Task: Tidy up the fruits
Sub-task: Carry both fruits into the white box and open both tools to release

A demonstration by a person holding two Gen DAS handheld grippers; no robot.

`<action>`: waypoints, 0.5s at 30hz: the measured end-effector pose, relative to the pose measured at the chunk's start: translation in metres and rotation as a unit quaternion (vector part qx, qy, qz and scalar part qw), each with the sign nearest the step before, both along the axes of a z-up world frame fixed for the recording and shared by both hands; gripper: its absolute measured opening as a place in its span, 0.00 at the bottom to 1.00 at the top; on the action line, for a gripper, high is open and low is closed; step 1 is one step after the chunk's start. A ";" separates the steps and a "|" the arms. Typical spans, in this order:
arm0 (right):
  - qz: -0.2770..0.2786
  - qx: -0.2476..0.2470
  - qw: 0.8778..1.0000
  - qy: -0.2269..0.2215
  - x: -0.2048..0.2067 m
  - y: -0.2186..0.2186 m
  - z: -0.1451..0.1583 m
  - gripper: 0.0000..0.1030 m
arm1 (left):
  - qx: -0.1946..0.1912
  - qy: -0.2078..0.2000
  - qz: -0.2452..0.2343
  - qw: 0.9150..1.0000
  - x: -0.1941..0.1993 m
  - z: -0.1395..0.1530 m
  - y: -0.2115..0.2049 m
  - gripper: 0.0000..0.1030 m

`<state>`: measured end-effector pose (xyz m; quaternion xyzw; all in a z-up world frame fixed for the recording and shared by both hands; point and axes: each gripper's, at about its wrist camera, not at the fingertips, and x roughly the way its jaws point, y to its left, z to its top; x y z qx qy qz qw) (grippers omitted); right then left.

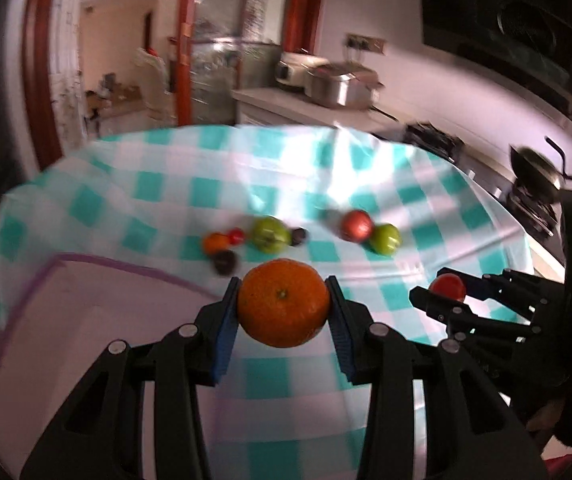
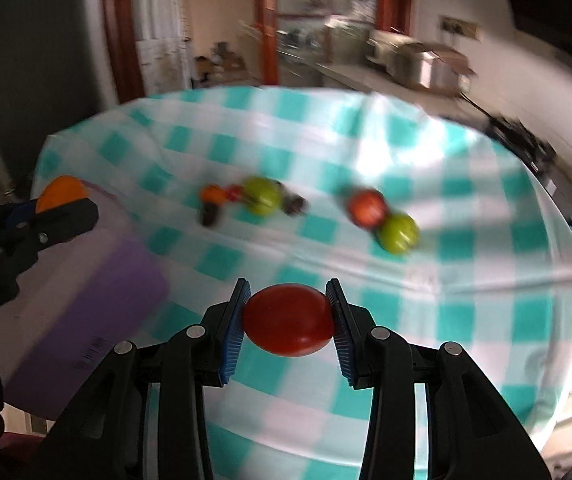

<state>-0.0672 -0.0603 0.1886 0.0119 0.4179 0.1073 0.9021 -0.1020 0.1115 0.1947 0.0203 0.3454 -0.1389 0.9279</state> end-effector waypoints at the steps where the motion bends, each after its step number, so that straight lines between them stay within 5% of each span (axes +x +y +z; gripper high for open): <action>1: 0.019 0.005 1.000 -0.007 0.002 0.016 0.007 0.39 | 0.003 -0.003 0.011 1.000 -0.002 0.002 0.007 0.41; 9: 0.143 0.056 0.988 -0.010 0.018 0.122 0.037 0.39 | 0.007 0.007 0.134 0.991 -0.031 0.000 0.121 0.41; 15: 0.235 0.016 0.971 0.045 0.023 0.213 0.020 0.39 | 0.011 0.086 0.201 0.976 -0.054 -0.035 0.197 0.41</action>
